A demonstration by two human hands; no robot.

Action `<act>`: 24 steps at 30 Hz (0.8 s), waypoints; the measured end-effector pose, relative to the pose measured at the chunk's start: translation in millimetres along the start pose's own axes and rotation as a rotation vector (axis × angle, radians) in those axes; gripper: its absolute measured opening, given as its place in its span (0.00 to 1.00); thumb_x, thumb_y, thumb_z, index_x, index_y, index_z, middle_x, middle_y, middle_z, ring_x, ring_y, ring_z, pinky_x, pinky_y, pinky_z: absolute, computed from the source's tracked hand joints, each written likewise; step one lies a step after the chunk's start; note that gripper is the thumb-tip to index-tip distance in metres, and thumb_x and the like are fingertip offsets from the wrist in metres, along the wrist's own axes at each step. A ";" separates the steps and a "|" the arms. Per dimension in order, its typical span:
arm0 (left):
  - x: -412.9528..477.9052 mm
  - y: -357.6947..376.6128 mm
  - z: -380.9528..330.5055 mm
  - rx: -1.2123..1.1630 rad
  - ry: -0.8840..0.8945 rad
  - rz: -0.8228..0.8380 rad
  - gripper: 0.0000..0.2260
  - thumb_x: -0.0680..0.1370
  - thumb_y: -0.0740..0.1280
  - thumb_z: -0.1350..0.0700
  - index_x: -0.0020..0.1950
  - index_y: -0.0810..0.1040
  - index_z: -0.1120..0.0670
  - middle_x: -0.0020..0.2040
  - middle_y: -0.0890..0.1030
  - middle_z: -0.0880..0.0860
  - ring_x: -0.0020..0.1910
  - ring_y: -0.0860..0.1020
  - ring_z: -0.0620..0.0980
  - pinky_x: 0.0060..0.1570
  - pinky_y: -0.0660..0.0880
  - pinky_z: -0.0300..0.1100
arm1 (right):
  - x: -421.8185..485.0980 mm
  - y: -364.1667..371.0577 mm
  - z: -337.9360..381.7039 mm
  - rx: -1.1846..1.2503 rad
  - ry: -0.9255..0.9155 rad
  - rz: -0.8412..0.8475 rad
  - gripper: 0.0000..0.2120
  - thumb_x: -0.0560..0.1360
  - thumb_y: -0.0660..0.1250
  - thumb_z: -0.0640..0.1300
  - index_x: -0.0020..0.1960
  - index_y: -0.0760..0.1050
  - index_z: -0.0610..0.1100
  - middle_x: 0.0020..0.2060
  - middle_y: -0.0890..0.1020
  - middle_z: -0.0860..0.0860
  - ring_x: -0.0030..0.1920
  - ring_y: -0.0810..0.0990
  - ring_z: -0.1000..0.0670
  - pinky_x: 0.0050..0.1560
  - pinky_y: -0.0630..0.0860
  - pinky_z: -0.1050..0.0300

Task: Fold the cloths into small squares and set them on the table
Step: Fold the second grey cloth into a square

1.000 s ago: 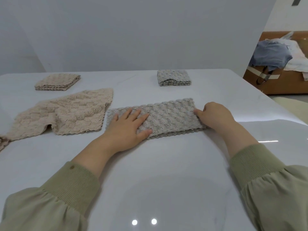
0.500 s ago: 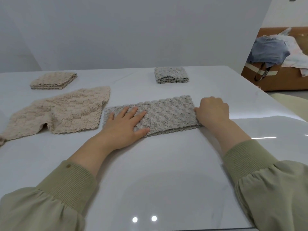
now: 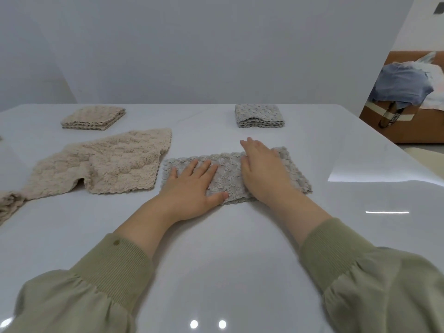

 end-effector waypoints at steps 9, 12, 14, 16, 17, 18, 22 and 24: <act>-1.3 0.1 0.6 -0.001 0.003 0.026 0.36 0.75 0.47 0.31 0.77 0.40 0.47 0.78 0.40 0.44 0.76 0.38 0.47 0.72 0.39 0.58 | 5.2 21.4 -54.0 -0.274 0.347 0.290 0.26 0.80 0.42 0.52 0.77 0.52 0.45 0.77 0.52 0.48 0.76 0.48 0.47 0.71 0.42 0.34; -0.8 -1.2 -2.3 -0.051 0.007 0.027 0.33 0.78 0.48 0.34 0.78 0.45 0.48 0.78 0.44 0.44 0.77 0.42 0.48 0.73 0.41 0.58 | 8.9 13.2 -23.0 -0.204 0.183 0.121 0.24 0.81 0.45 0.49 0.75 0.56 0.44 0.77 0.54 0.47 0.76 0.50 0.46 0.73 0.45 0.38; -2.4 -17.0 -2.5 -0.245 0.011 -0.141 0.26 0.79 0.49 0.40 0.73 0.66 0.50 0.74 0.64 0.47 0.74 0.59 0.51 0.72 0.55 0.57 | 10.1 9.2 6.8 -0.068 0.003 0.032 0.22 0.82 0.48 0.47 0.75 0.59 0.44 0.76 0.55 0.48 0.76 0.52 0.48 0.74 0.47 0.44; -9.7 -43.1 6.8 -0.441 -0.046 -0.433 0.20 0.79 0.52 0.49 0.59 0.80 0.55 0.59 0.80 0.51 0.61 0.74 0.53 0.62 0.69 0.49 | 10.2 7.9 22.3 -0.003 -0.072 0.006 0.21 0.82 0.49 0.45 0.74 0.61 0.45 0.76 0.58 0.49 0.76 0.54 0.50 0.74 0.48 0.47; -12.1 -50.4 12.0 -0.442 -0.086 -0.520 0.17 0.79 0.54 0.52 0.58 0.80 0.55 0.57 0.81 0.52 0.58 0.75 0.52 0.59 0.70 0.47 | 10.6 9.4 24.7 0.006 -0.077 0.011 0.21 0.82 0.49 0.45 0.74 0.61 0.45 0.75 0.59 0.49 0.75 0.55 0.50 0.74 0.49 0.48; -12.3 -52.8 15.1 -0.395 -0.110 -0.560 0.16 0.79 0.56 0.55 0.60 0.79 0.55 0.58 0.81 0.52 0.59 0.74 0.52 0.60 0.69 0.45 | 10.9 11.3 25.7 0.008 -0.075 0.022 0.21 0.82 0.49 0.45 0.74 0.62 0.45 0.75 0.60 0.49 0.75 0.55 0.50 0.74 0.49 0.48; -0.4 -41.7 10.7 -0.179 -0.077 -0.460 0.18 0.81 0.54 0.54 0.69 0.71 0.54 0.66 0.75 0.51 0.66 0.67 0.52 0.64 0.64 0.47 | 9.1 30.1 35.9 -0.059 -0.154 0.128 0.22 0.82 0.45 0.49 0.74 0.61 0.46 0.74 0.62 0.50 0.75 0.57 0.49 0.73 0.51 0.46; 6.8 -21.3 12.2 -0.070 -0.115 -0.254 0.22 0.82 0.50 0.49 0.75 0.59 0.53 0.75 0.62 0.51 0.74 0.57 0.53 0.71 0.55 0.53 | 6.4 42.4 35.4 -0.124 -0.165 0.212 0.23 0.81 0.44 0.51 0.75 0.58 0.47 0.75 0.61 0.50 0.75 0.56 0.49 0.73 0.51 0.44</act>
Point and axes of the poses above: each hand's wrist, its own x-axis towards the middle knuckle, its own y-axis out of the palm, z = x × y, the point moved 7 cm from there along x, towards the middle knuckle
